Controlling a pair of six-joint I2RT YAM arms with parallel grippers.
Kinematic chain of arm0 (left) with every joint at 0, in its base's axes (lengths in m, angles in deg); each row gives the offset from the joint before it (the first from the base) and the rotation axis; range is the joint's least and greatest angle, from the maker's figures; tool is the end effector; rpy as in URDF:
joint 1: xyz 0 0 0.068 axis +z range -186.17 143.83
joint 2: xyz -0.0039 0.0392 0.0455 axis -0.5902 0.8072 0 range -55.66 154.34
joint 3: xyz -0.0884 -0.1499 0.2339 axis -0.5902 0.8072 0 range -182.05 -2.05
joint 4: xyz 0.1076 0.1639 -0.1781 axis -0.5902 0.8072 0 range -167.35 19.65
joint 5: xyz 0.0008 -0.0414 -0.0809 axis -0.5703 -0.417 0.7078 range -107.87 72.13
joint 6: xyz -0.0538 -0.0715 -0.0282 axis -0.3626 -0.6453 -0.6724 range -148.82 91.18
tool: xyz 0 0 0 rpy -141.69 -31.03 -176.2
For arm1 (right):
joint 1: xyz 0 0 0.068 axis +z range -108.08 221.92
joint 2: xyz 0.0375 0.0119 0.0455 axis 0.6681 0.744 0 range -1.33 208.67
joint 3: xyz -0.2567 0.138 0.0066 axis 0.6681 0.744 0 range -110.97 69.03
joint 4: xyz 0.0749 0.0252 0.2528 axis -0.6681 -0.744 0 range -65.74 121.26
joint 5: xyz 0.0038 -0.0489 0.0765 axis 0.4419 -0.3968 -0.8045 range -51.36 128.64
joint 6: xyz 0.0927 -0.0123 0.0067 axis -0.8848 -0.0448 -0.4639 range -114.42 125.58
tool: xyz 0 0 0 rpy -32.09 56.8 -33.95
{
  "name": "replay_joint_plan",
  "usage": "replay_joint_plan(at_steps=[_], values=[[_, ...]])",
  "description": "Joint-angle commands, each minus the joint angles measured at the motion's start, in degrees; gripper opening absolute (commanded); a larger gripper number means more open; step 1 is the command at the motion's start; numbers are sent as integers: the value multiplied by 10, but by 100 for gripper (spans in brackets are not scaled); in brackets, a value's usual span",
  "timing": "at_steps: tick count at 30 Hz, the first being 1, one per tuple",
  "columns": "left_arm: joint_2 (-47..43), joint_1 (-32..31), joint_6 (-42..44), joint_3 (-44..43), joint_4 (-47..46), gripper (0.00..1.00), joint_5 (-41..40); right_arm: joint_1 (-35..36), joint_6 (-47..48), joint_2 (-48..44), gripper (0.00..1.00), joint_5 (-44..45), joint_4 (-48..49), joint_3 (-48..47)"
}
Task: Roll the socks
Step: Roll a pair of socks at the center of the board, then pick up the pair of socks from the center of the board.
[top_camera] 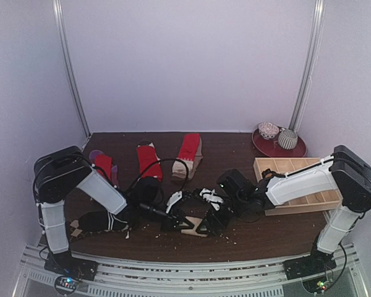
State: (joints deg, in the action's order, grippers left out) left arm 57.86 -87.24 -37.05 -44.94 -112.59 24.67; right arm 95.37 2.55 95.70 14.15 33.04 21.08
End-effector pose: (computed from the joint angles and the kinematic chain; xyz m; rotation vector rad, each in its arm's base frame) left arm 0.1964 -0.3341 0.0796 1.2701 1.9719 -1.3656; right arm 0.1893 0.3142 0.1351 -1.2654 2.1867 0.9469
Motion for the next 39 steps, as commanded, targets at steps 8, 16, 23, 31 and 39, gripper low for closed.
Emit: replay_joint_plan(at_steps=[8, 16, 23, 31, 39], values=[[65, -15, 32, 26, 198, 0, -62, -12, -10, 35, 97, -79, -27, -17], [68, -14, 39, 20, 205, 0, -58, -12, -37, 68, 96, -67, 20, -15], [67, -15, 44, 16, 211, 0, -57, -19, -55, 10, 96, -25, 36, 8], [75, -14, 44, 10, 211, 0, -57, -41, -99, -115, 98, -10, 48, 21], [73, -14, 49, 5, 221, 0, -59, -41, -224, -107, 98, -19, 170, 110]])
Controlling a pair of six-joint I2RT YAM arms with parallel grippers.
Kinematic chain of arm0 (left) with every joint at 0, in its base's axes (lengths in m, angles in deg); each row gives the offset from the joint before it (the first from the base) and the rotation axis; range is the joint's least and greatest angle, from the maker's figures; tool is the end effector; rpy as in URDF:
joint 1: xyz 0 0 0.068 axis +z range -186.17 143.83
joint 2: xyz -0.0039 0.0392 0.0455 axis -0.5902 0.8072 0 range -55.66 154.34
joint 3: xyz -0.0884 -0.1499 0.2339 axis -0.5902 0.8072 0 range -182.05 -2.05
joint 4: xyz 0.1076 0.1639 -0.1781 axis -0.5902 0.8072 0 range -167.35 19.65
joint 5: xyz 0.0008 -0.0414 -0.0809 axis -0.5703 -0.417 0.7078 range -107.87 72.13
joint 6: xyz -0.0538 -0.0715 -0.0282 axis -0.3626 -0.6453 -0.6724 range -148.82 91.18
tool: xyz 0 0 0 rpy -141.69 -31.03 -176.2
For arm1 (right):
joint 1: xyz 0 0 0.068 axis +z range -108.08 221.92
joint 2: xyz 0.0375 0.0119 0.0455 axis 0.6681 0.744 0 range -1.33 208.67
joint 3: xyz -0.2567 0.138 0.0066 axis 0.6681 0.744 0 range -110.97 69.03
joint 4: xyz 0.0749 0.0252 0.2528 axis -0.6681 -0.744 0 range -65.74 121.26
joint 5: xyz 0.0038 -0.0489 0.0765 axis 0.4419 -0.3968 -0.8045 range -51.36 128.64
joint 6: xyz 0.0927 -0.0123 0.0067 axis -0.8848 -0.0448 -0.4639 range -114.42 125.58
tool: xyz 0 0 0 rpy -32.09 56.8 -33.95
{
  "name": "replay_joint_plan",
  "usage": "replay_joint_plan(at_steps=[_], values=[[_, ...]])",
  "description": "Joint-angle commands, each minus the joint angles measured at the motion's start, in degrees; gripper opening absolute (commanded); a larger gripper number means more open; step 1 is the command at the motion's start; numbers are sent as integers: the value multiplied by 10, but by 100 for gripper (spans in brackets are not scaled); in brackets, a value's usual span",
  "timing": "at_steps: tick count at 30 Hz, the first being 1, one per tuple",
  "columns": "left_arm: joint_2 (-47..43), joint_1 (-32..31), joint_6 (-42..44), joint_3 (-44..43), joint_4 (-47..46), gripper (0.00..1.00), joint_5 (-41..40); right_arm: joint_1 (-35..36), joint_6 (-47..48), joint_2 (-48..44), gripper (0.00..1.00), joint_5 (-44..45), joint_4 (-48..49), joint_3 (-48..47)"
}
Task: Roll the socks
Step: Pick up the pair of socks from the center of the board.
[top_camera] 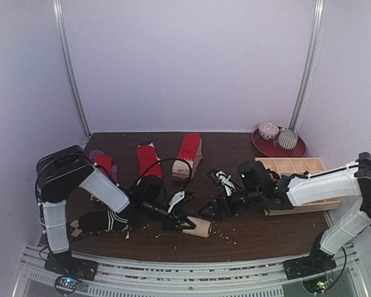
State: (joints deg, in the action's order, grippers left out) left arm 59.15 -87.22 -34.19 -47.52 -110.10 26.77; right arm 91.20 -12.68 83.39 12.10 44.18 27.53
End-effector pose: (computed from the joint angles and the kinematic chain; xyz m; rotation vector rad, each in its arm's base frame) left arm 0.1993 -0.3410 0.0792 1.3320 1.9373 -1.3808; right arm 0.1967 0.2864 0.1935 -0.8950 2.0865 1.1587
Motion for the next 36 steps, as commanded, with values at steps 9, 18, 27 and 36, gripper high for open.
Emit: replay_joint_plan(at_steps=[9, 18, 27, 36], values=[[60, -14, 28, 27, 208, 0, -82, 1, -101, 87, 97, -26, 156, 72], [64, -14, 28, 25, 205, 0, -80, 4, -95, 132, 96, -37, 166, 76], [69, -14, 32, 23, 207, 0, -81, 29, -108, 145, 87, -76, 182, 83], [72, -14, 34, 20, 210, 0, -80, 31, -93, 149, 65, -80, 154, 77]])
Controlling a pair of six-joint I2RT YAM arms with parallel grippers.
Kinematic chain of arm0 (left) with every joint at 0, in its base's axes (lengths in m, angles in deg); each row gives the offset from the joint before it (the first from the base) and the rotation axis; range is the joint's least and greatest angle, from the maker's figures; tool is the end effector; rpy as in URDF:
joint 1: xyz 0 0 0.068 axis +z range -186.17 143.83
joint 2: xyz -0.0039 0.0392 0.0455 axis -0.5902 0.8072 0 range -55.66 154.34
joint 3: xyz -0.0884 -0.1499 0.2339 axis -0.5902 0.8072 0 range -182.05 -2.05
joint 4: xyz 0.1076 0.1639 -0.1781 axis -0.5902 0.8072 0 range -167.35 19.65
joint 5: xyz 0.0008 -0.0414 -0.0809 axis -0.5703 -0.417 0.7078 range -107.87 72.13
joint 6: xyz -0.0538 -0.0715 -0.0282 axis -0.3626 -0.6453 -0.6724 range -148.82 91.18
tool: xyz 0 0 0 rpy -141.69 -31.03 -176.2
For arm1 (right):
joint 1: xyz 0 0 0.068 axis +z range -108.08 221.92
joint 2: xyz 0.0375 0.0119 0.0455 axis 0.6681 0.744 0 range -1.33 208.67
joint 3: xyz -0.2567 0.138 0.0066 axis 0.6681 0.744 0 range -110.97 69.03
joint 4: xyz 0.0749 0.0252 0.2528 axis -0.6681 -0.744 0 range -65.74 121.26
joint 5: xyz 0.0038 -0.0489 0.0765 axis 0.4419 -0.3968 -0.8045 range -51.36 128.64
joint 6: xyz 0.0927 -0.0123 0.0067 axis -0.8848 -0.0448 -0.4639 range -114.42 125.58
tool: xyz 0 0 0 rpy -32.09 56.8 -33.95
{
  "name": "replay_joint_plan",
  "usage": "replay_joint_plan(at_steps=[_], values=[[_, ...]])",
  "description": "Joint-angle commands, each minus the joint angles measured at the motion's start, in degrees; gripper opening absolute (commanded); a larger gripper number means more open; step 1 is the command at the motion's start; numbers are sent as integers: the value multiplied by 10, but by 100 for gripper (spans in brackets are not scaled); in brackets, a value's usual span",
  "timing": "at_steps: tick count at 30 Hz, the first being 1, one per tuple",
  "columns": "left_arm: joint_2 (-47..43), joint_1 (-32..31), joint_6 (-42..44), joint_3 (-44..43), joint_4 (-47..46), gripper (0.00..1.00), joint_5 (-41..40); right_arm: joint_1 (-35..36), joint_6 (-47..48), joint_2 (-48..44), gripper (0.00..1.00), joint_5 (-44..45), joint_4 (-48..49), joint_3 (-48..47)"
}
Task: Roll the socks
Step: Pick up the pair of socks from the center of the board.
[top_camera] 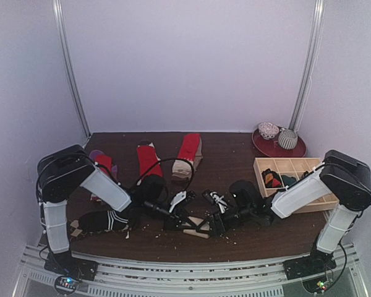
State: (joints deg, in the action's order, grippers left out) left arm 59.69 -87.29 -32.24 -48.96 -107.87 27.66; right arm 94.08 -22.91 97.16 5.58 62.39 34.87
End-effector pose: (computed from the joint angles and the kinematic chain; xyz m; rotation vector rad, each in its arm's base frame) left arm 0.2001 -0.3442 0.0784 1.3703 1.9253 -1.3821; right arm 0.1751 0.3006 0.1162 -0.8603 2.2470 1.3687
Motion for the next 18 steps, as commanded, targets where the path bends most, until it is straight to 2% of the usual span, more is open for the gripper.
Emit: replay_joint_plan(at_steps=[1, 9, 12, 13, 14, 15, 16, 17, 18], values=[[66, -14, 15, 34, 188, 0, -90, 1, 9, 14, 61, -16, -28, 3], [65, -14, 21, 31, 192, 0, -88, -1, 5, 43, 30, -19, -11, -8], [59, -14, 23, 30, 190, 0, -94, -1, 2, 41, 8, -2, -8, -2], [53, -14, 23, 31, 185, 7, -99, -2, -1, 38, 1, 6, -6, 2], [46, -14, 24, 31, 183, 14, -105, -2, -3, 35, 0, 15, -6, 5], [37, -14, 26, 29, 184, 26, -114, -3, -5, 30, 0, 22, -4, 9], [29, -14, 31, 24, 191, 52, -119, -4, -9, 26, 0, 29, -3, 13], [20, -14, 36, 16, 196, 69, -124, -5, -11, 23, 0, 33, -2, 13], [11, -13, 41, 7, 208, 92, -131, -7, -14, 20, 0, 36, -2, 16]])
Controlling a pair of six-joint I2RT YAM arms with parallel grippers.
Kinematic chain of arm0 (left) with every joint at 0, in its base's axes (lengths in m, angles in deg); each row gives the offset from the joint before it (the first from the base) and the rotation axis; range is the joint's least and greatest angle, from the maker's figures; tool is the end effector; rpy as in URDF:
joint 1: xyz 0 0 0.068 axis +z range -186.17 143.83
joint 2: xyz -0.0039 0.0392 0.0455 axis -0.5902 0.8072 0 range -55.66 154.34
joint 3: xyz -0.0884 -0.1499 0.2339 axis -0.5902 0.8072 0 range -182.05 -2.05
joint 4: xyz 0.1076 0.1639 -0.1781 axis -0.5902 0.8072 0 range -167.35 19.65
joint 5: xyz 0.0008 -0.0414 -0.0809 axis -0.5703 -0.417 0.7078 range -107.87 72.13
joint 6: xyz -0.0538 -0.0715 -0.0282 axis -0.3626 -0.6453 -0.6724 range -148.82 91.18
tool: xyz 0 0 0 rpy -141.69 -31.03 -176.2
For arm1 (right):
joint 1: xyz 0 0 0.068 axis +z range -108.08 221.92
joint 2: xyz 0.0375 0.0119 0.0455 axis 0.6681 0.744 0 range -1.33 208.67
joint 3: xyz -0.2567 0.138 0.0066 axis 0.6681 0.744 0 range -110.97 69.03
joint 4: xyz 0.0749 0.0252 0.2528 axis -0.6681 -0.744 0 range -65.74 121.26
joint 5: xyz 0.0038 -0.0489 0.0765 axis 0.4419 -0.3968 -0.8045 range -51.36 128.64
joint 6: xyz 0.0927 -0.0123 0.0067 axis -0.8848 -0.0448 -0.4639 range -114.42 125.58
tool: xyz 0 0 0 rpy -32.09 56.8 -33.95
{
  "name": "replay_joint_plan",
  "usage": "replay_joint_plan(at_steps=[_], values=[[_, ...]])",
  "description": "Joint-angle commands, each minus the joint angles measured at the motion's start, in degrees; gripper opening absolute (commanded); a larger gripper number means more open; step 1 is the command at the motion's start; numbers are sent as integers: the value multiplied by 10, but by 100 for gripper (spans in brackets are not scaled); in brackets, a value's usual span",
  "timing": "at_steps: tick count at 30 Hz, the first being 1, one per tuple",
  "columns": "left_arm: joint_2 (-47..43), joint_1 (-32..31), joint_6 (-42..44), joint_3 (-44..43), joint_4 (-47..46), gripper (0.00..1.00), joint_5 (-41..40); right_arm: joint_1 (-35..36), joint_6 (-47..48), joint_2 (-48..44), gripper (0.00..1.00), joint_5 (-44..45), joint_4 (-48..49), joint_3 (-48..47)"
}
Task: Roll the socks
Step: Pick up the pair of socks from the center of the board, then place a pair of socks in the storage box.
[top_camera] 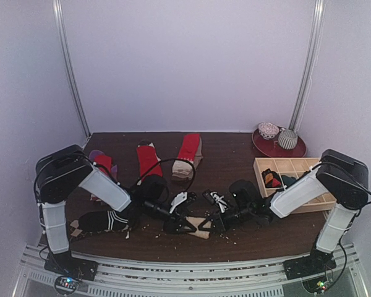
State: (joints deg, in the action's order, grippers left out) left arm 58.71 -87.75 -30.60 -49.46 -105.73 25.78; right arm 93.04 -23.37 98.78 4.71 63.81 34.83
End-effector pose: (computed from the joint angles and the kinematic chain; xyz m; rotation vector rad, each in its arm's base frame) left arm 0.1998 -0.3458 0.0819 1.3863 1.9209 -1.3355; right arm 0.1807 0.2992 0.1106 -0.8403 2.2571 1.3789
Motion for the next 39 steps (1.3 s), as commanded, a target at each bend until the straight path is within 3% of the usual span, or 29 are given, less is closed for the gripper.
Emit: replay_joint_plan(at_steps=[1, 9, 18, 23, 27, 32, 39], values=[[10, -8, 30, 1, 195, 98, -116, 2, -12, 0, 0, 48, -14, 18], [-157, 24, 35, 11, 218, 98, -193, -32, -16, -102, 0, 112, -66, 23], [-294, 40, -1, 57, 168, 98, -302, -122, 26, -345, 0, 307, -358, -24], [-350, 48, -43, 94, 78, 98, -382, -237, 25, -444, 0, 360, -474, -25], [-362, 66, -99, 111, 12, 98, -348, -309, 9, -486, 0, 389, -498, -8], [-332, 77, -130, 88, 2, 98, -325, -410, 16, -477, 0, 368, -492, 8], [-377, 81, -159, 140, -98, 98, -378, -534, 60, -466, 0, 352, -464, -18]])
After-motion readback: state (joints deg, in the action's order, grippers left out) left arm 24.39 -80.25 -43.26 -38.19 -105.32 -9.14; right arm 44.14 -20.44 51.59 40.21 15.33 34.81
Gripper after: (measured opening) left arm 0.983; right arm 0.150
